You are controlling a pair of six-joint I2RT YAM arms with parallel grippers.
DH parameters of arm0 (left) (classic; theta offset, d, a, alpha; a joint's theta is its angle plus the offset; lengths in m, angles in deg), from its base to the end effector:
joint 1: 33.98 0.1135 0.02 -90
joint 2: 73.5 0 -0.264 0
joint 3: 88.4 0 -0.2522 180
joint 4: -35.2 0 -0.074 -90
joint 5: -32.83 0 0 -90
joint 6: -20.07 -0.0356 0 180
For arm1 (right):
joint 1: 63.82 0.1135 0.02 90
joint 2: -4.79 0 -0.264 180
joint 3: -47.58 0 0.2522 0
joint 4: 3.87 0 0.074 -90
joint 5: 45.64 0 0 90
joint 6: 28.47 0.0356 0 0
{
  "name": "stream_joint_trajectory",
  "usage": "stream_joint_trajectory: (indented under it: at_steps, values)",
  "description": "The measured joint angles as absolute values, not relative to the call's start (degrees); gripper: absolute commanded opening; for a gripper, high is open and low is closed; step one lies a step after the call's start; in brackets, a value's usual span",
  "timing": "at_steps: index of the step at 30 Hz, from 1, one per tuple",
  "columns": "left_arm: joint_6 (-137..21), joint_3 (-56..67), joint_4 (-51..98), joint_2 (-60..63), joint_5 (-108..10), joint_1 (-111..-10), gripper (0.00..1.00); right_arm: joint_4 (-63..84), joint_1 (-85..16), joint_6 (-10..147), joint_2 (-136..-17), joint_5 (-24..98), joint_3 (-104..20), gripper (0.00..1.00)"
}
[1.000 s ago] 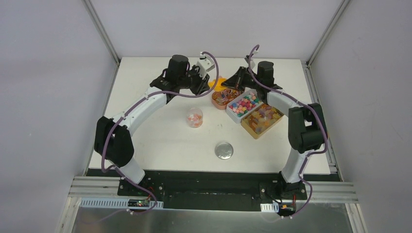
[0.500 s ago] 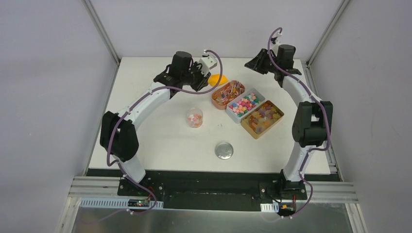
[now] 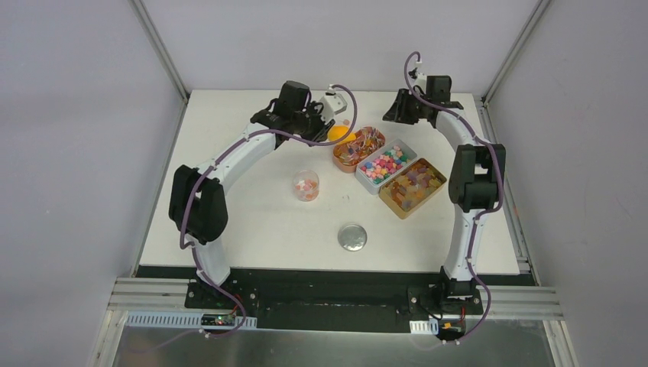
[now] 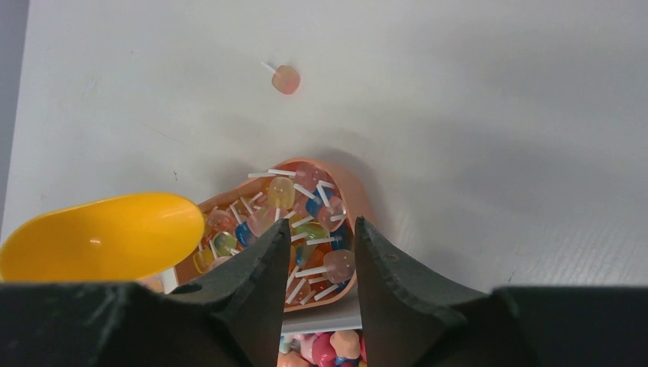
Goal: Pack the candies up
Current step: Scoop the fake candies from the storage box.
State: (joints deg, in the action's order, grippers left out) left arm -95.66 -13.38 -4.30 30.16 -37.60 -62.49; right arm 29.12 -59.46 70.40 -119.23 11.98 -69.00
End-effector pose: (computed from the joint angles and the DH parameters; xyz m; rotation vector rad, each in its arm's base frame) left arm 0.3625 -0.2105 0.3094 1.1748 1.8868 -0.4080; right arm 0.4941 0.0568 0.2322 -0.2116 2.2462 0.7639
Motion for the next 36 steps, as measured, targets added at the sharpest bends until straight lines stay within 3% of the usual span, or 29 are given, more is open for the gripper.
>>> stream_joint_trajectory:
  at_steps: [36]
  values:
    - [-108.78,-23.57,-10.75,41.09,-35.65,-64.72,0.00,30.76,-60.83,63.97,-124.61,10.19,-69.51,0.30]
